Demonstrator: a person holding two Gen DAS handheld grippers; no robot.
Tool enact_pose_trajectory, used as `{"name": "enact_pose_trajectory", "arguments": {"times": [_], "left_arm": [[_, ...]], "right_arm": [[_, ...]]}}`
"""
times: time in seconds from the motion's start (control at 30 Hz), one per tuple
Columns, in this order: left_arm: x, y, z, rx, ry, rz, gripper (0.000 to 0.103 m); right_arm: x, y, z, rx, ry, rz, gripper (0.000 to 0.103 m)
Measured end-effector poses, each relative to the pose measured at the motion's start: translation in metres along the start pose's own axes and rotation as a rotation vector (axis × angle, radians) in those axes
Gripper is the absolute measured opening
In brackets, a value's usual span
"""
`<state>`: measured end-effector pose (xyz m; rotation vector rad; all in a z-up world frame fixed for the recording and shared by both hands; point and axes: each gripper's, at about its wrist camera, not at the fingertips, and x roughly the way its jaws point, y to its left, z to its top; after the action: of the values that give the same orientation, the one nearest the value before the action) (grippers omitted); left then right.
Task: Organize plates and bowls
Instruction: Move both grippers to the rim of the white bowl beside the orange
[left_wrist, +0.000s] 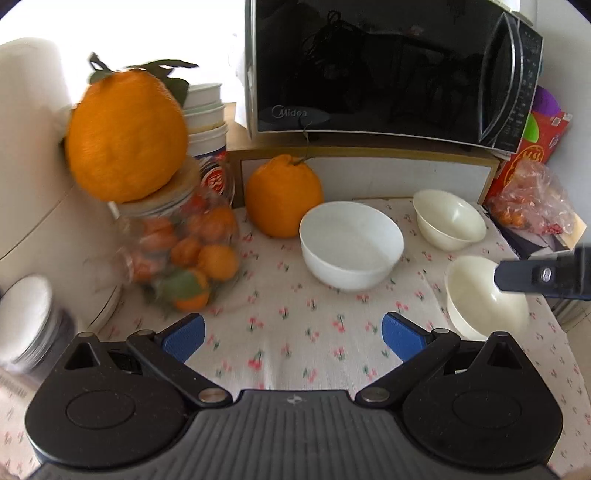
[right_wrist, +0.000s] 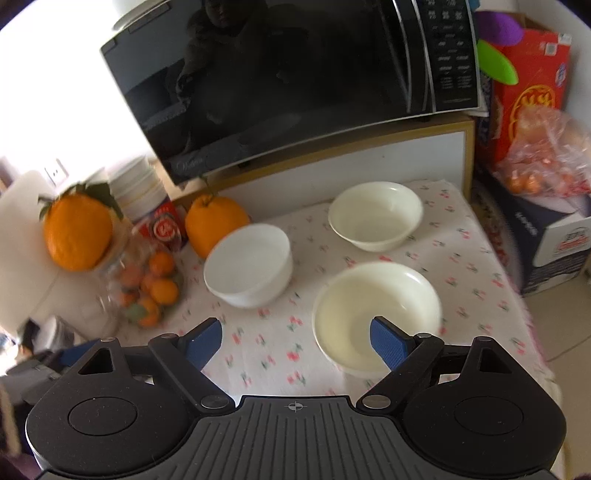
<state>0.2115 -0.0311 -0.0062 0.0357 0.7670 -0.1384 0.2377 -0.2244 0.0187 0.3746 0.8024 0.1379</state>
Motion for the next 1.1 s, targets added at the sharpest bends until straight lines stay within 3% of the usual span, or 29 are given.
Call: {"name": "enact_pose_trajectory", "arguments": {"times": [0.23, 0.37, 0.67, 0.83, 1.1], "left_arm": [[0.043, 0.008, 0.007, -0.018, -0.028, -0.051, 0.102], [0.057, 0.011, 0.005, -0.061, -0.087, -0.106, 0.102], [0.084, 0.022, 0.012, -0.213, -0.094, -0.178, 0.076], [0.090, 0.023, 0.019, -0.245, -0.054, -0.190, 0.067], [0.099, 0.024, 0.016, -0.277, -0.021, -0.201, 0.049]], "right_arm": [[0.043, -0.009, 0.019, 0.041, -0.001, 0.050, 0.089], [0.066, -0.013, 0.028, 0.062, -0.014, 0.069, 0.089], [0.109, -0.009, 0.031, 0.087, -0.004, 0.098, 0.088], [0.120, 0.001, 0.035, 0.062, -0.002, 0.097, 0.068], [0.129, 0.011, 0.037, 0.063, -0.010, 0.058, 0.049]]}}
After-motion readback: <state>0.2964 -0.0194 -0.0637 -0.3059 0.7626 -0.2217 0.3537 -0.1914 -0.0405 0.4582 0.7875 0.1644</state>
